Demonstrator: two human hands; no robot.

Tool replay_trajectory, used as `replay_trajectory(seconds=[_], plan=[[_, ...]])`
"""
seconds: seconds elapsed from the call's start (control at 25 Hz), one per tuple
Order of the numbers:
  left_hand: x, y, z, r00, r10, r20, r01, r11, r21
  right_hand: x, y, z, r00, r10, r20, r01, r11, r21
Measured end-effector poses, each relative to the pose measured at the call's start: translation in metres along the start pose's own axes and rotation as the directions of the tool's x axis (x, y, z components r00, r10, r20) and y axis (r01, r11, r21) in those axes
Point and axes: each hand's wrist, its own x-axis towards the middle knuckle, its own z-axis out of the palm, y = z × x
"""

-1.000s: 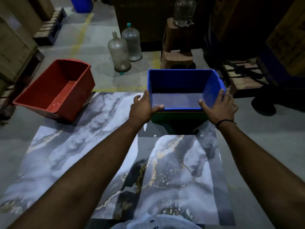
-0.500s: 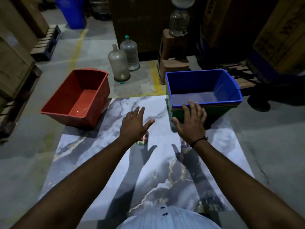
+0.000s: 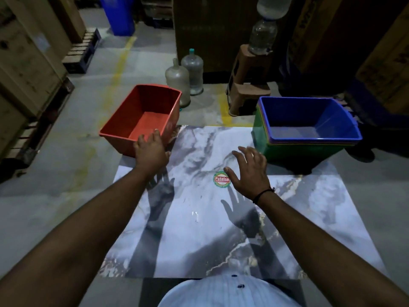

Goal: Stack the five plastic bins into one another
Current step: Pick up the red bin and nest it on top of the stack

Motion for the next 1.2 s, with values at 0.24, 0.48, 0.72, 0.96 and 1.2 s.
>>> replay_trajectory(seconds=[0.24, 0.48, 0.72, 0.96, 1.2], plan=[[-0.009, -0.019, 0.017, 0.992, 0.124, 0.001, -0.123, 0.988, -0.095, -0.008, -0.012, -0.003, 0.996, -0.079, 0.039, 0.080, 0.997, -0.011], [-0.047, -0.012, 0.027, 0.983, 0.167, -0.075, -0.182, 0.939, -0.291, -0.006, -0.019, -0.002, 0.997, -0.037, 0.070, 0.034, 0.999, 0.042], [-0.069, -0.041, 0.026, 0.931, 0.352, -0.102, -0.366, 0.907, -0.209, 0.009, -0.020, -0.006, 0.982, 0.175, 0.069, -0.187, 0.954, 0.235], [-0.073, -0.073, 0.035, 0.874, 0.403, -0.272, -0.480, 0.809, -0.339, 0.024, -0.004, -0.010, 0.870, 0.421, 0.257, -0.491, 0.784, 0.378], [-0.071, -0.058, 0.029, 0.993, -0.040, -0.111, -0.035, 0.802, -0.597, 0.014, 0.005, -0.008, 0.837, 0.453, 0.309, -0.546, 0.732, 0.408]])
